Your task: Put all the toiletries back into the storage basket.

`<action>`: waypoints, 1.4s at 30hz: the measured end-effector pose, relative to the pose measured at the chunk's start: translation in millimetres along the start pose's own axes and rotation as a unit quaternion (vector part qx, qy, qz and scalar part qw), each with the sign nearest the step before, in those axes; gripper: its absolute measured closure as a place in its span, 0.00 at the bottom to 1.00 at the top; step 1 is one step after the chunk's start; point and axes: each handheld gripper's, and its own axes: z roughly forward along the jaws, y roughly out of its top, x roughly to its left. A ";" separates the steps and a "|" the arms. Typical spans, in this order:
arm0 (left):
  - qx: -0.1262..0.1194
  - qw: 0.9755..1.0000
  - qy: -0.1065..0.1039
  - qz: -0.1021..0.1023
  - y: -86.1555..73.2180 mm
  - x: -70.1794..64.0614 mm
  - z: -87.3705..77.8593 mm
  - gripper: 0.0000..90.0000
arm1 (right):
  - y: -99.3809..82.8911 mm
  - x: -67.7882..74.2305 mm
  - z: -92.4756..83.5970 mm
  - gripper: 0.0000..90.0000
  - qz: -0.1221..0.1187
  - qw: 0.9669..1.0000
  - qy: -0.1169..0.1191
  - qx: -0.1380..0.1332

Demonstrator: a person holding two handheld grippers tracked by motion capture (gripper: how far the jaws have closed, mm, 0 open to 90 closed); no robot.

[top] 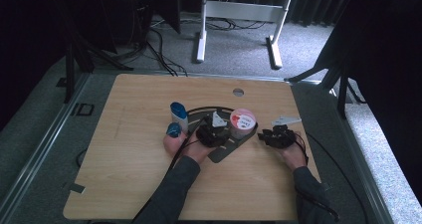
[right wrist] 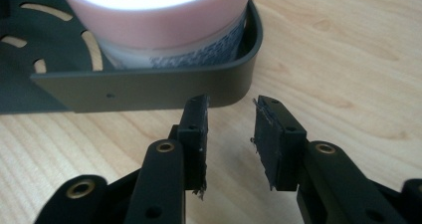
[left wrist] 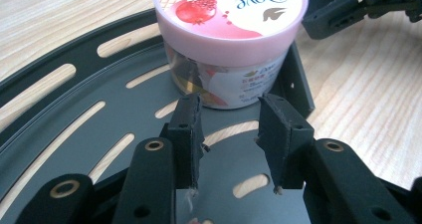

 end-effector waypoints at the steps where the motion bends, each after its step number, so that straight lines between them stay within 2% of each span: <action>1: -0.002 1.000 -0.002 0.002 0.0 -0.4 -1.4 0.68 | -1.8 1.4 -0.1 0.72 0.000 1.000 0.000 -0.001; 4: -0.002 1.000 -0.005 0.007 0.1 -1.4 -6.3 0.68 | -6.9 5.4 -0.6 0.70 0.001 1.000 0.000 -0.004; 16: -0.001 1.000 -0.016 0.002 -8.5 0.5 -19.5 0.68 | -26.0 15.3 -0.2 0.63 0.010 1.000 -0.002 0.000; 24: -0.005 1.000 -0.019 0.008 -12.9 -2.9 -29.2 0.68 | -29.8 20.4 -3.2 0.59 0.008 1.000 -0.009 -0.004; 31: -0.014 1.000 -0.024 0.000 -19.4 -0.6 -41.9 0.67 | -31.2 22.3 -3.0 0.58 0.008 1.000 -0.007 -0.007; 37: -0.020 1.000 -0.023 0.001 -23.4 0.2 -53.6 0.67 | -31.6 24.5 -2.9 0.57 0.005 1.000 -0.008 -0.008; 42: -0.032 0.999 -0.035 0.003 -26.4 0.5 -61.6 0.67 | -33.0 25.0 -2.4 0.56 0.005 1.000 -0.009 -0.009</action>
